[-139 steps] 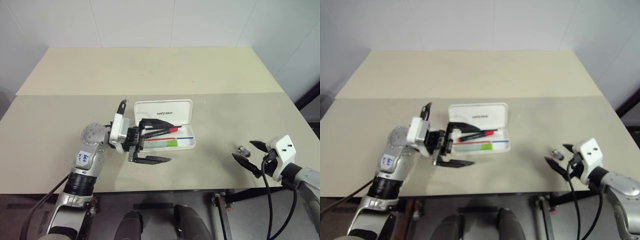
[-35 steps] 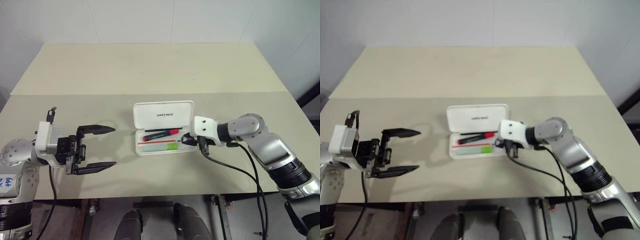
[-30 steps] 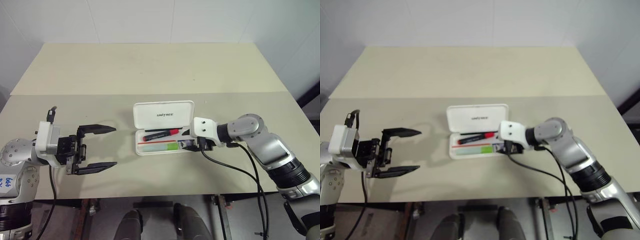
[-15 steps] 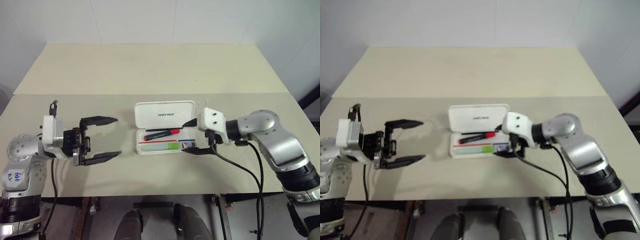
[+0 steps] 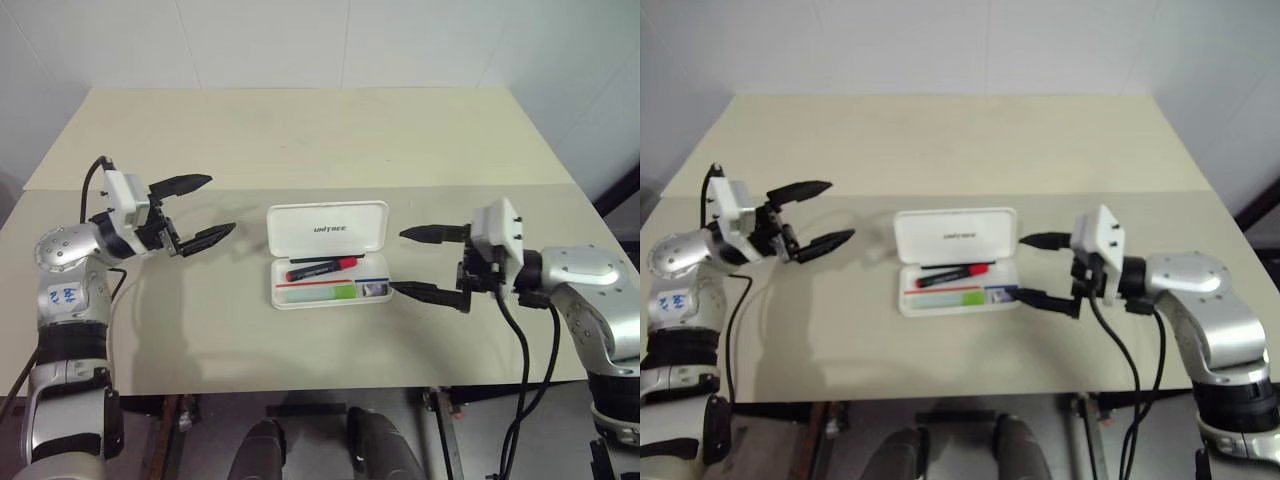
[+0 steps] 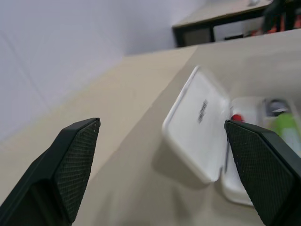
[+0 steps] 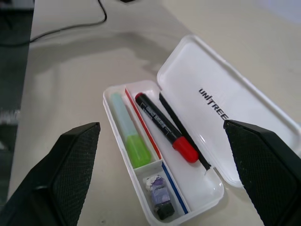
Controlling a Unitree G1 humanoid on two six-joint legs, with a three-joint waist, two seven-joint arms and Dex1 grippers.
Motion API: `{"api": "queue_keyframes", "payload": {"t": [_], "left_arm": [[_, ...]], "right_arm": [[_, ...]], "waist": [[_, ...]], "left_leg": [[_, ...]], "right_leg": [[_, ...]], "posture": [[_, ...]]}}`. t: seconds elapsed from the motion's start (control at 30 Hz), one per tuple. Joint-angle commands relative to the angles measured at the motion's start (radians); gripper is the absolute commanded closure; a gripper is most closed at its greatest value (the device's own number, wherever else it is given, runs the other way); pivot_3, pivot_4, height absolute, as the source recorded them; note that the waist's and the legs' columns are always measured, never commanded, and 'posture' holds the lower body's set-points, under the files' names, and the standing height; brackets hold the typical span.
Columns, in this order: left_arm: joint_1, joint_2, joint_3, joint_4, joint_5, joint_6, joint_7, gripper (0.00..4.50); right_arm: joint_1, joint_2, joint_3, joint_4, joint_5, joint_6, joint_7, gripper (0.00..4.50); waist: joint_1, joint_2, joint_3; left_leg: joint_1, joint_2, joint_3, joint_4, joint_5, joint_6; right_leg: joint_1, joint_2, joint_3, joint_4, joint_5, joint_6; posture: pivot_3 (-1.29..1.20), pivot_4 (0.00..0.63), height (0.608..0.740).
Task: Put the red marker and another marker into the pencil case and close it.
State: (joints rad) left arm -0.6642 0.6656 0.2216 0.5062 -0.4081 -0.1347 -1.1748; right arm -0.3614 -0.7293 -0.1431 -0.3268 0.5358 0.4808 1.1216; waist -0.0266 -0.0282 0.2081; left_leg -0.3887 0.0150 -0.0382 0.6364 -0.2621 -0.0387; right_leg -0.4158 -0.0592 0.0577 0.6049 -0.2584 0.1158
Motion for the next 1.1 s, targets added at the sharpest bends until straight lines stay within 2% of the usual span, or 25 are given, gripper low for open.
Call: {"api": "queue_keyframes", "payload": {"t": [0.03,0.2,0.4,0.57,0.77,0.87,1.1], "left_arm": [[-0.071,0.004,-0.025,0.091,-0.003,0.120,-0.029,0.63],[-0.195,-0.013,-0.067,0.282,0.018,0.205,-0.123,2.33],[-0.339,-0.028,-0.089,0.536,0.089,0.176,-0.175,4.44],[-0.444,-0.058,-0.090,0.705,0.164,0.169,-0.090,4.47],[-0.503,-0.098,-0.070,0.794,0.205,0.216,-0.025,4.47],[-0.532,-0.123,-0.042,0.823,0.203,0.305,0.057,4.47],[-0.574,-0.167,0.012,0.838,0.191,0.482,0.065,4.47]], "right_arm": [[0.037,0.012,-0.073,-0.036,0.057,-0.039,-0.016,0.00],[0.087,0.002,-0.098,-0.038,0.071,-0.053,-0.035,0.00],[0.110,0.001,-0.126,-0.053,0.104,-0.053,-0.067,0.00],[0.165,0.007,-0.187,-0.046,0.158,-0.057,-0.069,0.00],[0.201,-0.009,-0.214,-0.038,0.177,-0.062,-0.060,0.00],[0.206,-0.011,-0.218,-0.047,0.176,-0.066,-0.072,0.00],[0.237,-0.021,-0.237,-0.071,0.172,-0.073,-0.093,0.00]], "waist": [[0.000,0.000,0.000],[0.000,0.000,0.000],[-0.001,0.000,0.000],[0.003,-0.001,0.000],[0.002,-0.001,0.001],[0.000,-0.002,0.001],[0.000,-0.002,0.001]], "left_leg": [[0.000,0.000,0.000,0.000,0.000,0.000],[0.001,0.000,0.000,0.002,0.000,0.001],[0.001,0.000,0.000,0.004,0.000,0.001],[0.000,0.000,-0.001,0.006,0.000,0.001],[-0.002,-0.001,-0.002,0.009,0.000,0.000],[-0.001,-0.001,-0.002,0.010,0.000,0.000],[-0.001,-0.001,-0.002,0.010,0.000,0.000]], "right_leg": [[0.000,0.000,0.000,0.001,0.000,0.000],[0.000,0.001,0.000,0.003,0.000,0.000],[0.000,0.001,0.000,0.005,0.000,0.000],[0.000,0.001,0.000,0.005,-0.001,0.001],[0.001,0.001,0.000,0.005,0.000,0.003],[0.001,0.001,0.000,0.006,0.000,0.004],[0.001,0.001,0.000,0.006,0.000,0.004]], "posture": [[0.00,0.150,0.740],[0.00,0.150,0.740],[0.00,0.150,0.740],[0.00,0.150,0.740],[0.00,0.150,0.740],[0.00,0.150,0.740],[0.00,0.150,0.740]]}}
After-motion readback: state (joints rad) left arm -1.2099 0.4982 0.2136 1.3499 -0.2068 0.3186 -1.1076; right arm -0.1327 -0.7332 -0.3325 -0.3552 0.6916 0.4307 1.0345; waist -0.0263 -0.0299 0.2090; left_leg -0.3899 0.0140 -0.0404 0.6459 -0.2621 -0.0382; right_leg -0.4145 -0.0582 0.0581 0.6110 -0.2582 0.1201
